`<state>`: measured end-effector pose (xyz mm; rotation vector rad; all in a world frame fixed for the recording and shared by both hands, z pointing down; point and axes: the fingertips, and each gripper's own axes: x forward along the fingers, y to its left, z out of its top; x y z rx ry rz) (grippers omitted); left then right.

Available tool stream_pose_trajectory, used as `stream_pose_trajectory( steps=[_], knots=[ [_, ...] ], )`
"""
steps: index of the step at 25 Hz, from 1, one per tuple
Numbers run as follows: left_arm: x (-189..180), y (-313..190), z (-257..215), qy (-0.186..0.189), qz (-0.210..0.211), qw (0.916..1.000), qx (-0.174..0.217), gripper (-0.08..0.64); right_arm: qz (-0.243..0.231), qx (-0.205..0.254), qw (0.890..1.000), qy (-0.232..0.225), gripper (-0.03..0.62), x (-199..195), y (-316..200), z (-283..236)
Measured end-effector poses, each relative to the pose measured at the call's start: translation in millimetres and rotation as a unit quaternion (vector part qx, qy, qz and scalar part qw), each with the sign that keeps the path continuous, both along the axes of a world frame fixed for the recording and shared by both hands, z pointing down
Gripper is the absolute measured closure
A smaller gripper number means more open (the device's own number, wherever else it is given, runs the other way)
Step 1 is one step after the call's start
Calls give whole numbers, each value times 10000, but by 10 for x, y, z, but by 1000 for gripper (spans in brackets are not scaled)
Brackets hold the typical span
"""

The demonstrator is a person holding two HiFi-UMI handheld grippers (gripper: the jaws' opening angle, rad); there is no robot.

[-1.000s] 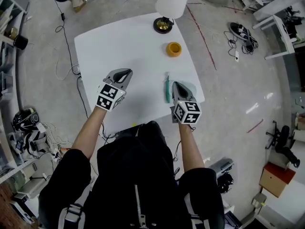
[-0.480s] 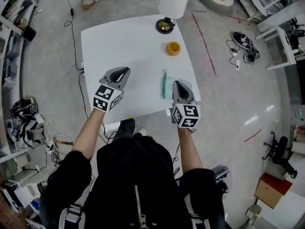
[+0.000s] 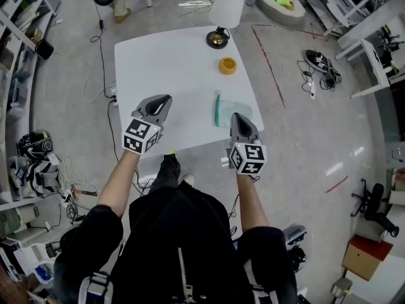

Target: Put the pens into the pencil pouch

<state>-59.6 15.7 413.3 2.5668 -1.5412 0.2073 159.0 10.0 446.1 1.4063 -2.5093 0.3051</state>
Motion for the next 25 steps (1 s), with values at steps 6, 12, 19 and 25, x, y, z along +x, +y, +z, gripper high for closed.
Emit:
stream_pose_trajectory(
  steps=[6, 12, 19, 25],
  knots=[
    [-4, 265, -32, 43, -39, 10000, 69, 528, -36, 131, 9999, -33, 583, 5, 181, -117],
    [-1, 390, -15, 41, -49, 9999, 91, 528, -34, 185, 9997, -126, 583, -20, 286, -152],
    [-14, 417, -26, 85, -89, 9999, 110, 528, -86, 228, 9996, -103, 583, -43, 304, -193],
    [41, 448, -16, 81, -60, 9999, 105, 526, -115, 245, 9996, -92, 583, -38, 322, -208]
  ],
)
